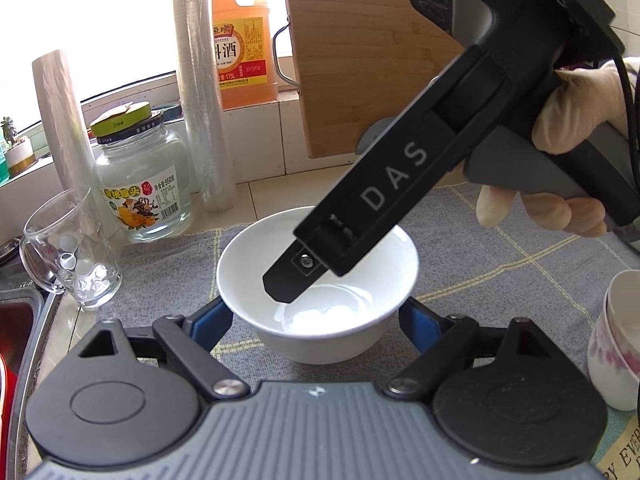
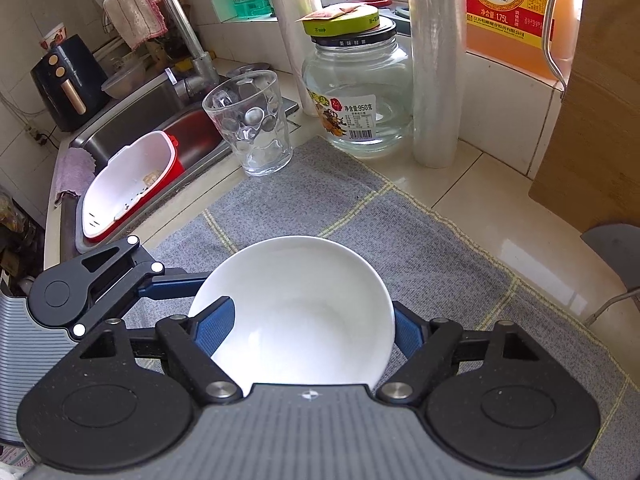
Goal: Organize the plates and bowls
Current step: 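Carry the white bowl with the right gripper to the two-bowl stack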
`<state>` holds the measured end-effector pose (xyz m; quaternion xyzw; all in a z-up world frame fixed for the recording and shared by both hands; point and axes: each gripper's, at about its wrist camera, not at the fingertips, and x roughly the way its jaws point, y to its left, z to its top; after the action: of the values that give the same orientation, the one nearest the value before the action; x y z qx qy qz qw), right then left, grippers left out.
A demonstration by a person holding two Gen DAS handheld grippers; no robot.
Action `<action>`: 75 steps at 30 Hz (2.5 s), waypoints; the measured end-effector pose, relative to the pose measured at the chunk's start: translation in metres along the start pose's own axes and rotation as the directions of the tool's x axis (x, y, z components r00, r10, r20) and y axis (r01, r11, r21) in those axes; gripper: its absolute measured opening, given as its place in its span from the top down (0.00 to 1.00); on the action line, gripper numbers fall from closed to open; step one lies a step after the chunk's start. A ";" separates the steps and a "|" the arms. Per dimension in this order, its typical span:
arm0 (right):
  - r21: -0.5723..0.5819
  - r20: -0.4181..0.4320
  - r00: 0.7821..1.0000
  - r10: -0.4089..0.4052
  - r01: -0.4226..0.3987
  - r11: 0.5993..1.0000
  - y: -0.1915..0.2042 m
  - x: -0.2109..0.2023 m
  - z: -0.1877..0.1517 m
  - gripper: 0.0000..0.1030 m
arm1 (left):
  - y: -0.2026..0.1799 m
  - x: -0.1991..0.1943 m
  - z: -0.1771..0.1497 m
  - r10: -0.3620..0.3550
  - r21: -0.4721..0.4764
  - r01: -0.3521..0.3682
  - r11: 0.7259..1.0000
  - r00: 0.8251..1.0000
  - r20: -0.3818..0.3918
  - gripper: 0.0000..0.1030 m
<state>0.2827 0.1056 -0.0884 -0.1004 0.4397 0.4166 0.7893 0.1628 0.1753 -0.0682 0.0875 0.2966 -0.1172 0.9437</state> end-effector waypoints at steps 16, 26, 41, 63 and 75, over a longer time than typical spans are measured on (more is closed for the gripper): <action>0.027 0.063 0.998 -0.005 0.003 1.000 0.016 -0.058 -0.038 0.16 | -0.040 -0.046 0.004 -0.041 0.048 0.041 0.998 0.999 0.014 0.13; 0.056 0.098 0.995 -0.027 0.021 0.998 0.026 -0.096 -0.077 0.16 | -0.072 -0.074 0.001 -0.084 0.080 0.083 0.993 0.996 0.017 0.13; 0.141 0.147 0.980 -0.131 0.111 0.984 0.027 -0.155 -0.135 0.16 | -0.123 -0.095 0.008 -0.209 0.184 0.199 0.963 0.977 0.035 0.13; 0.323 0.123 0.967 -0.224 0.175 0.930 0.015 -0.183 -0.213 0.16 | -0.178 -0.088 -0.005 -0.382 0.259 0.386 0.885 0.922 -0.066 0.13; 0.320 0.126 0.964 -0.234 0.183 0.929 0.012 -0.178 -0.213 0.16 | -0.178 -0.086 -0.005 -0.380 0.244 0.384 0.890 0.923 -0.068 0.13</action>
<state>0.0963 -0.1003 -0.0737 0.0108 0.4202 0.2639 0.8681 0.0429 0.0203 -0.0400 0.1480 0.2992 -0.3364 0.8806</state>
